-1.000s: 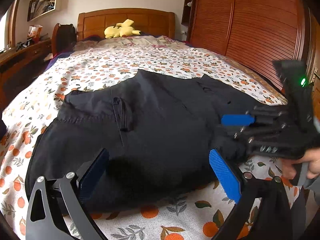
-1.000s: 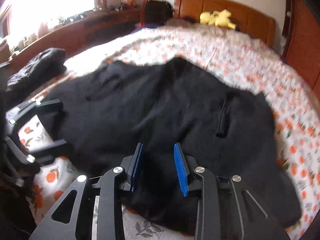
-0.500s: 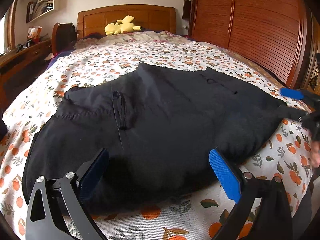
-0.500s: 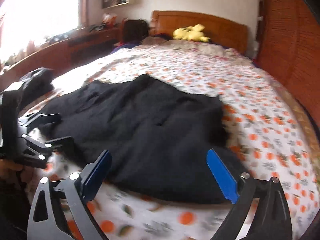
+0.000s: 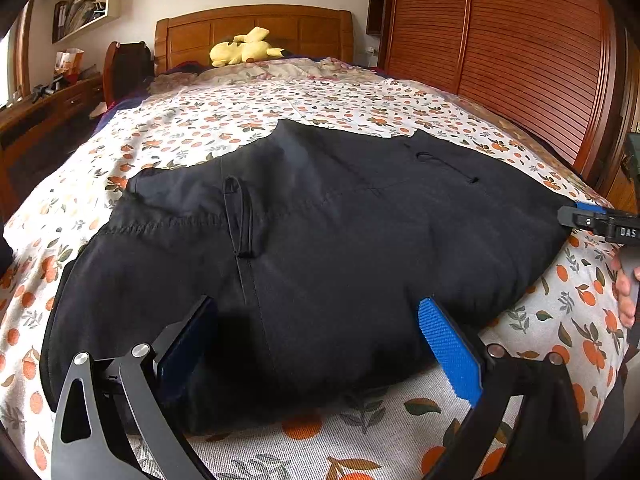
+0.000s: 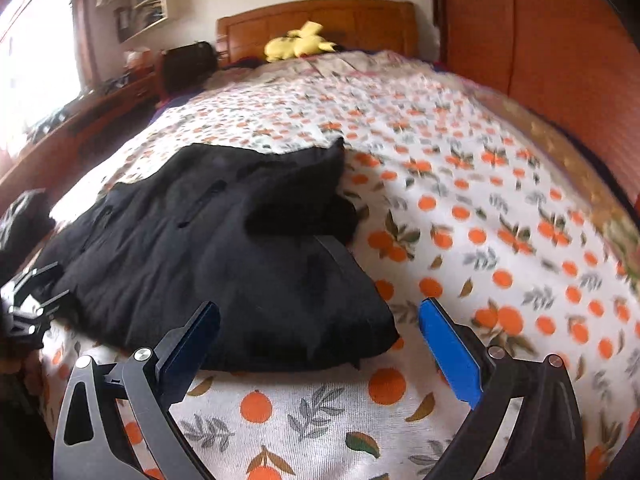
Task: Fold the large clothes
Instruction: 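Close the right tool on the end of the folded coat, then lift the held coat end, fold it over the coat, open the right tool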
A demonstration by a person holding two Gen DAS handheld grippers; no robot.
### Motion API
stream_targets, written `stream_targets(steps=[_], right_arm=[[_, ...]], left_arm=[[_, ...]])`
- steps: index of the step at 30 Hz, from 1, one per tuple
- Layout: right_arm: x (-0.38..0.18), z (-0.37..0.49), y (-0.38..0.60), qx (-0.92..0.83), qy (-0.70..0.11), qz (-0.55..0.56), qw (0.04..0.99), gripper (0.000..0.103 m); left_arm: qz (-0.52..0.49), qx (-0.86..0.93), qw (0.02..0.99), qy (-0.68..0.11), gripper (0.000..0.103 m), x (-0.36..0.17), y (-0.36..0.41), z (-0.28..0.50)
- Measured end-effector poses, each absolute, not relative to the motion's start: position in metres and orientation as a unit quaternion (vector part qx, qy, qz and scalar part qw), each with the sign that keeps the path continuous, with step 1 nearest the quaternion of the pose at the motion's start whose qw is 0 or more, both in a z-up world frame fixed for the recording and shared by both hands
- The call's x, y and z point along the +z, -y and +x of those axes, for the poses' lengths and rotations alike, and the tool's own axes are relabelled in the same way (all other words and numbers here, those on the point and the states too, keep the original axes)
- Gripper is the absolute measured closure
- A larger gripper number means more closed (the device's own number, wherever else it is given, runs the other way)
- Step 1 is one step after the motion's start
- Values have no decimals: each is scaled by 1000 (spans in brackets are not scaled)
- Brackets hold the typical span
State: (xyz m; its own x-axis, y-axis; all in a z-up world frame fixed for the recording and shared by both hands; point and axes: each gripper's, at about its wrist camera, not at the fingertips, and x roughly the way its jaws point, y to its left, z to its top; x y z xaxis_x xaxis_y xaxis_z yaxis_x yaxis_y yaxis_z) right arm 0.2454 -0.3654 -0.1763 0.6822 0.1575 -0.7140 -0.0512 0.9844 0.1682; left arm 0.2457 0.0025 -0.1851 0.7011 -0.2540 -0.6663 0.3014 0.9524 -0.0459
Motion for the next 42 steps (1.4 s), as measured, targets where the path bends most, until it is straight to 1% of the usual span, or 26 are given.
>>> stream_targets(steps=[7, 12, 14, 16, 17, 19, 20, 22, 24, 31, 42], right_arm=[[-189, 253, 369, 76, -414, 157, 893, 7], [-192, 263, 357, 81, -420, 166, 889, 7], [-195, 268, 357, 74, -425, 166, 887, 12], [-198, 273, 362, 74, -428, 188, 881, 27], [-199, 275, 365, 79, -429, 201, 877, 32], [-201, 277, 369, 96, -433, 227, 867, 54], [-200, 278, 367, 105, -431, 232, 866, 60], [-194, 277, 362, 115, -422, 222, 871, 82], [-184, 275, 358, 122, -407, 214, 879, 86], [-152, 257, 352, 143, -344, 186, 909, 91], [-121, 238, 329, 149, -320, 112, 929, 91]], left_arm=[[34, -150, 922, -357, 2, -185, -2, 246], [34, -150, 922, -357, 2, -187, -3, 245], [34, -150, 921, -357, 2, -187, -3, 245], [34, -150, 921, -358, 2, -187, -3, 245], [35, -150, 921, -358, 2, -189, -2, 246], [35, -150, 921, -358, 2, -189, -2, 246], [36, -150, 921, -359, 2, -190, -2, 245], [35, -150, 921, -359, 2, -189, -2, 246], [35, -149, 921, -359, 2, -190, -2, 245], [30, -153, 921, -357, 2, -190, -4, 245], [46, -157, 917, -365, 1, -191, -2, 245]])
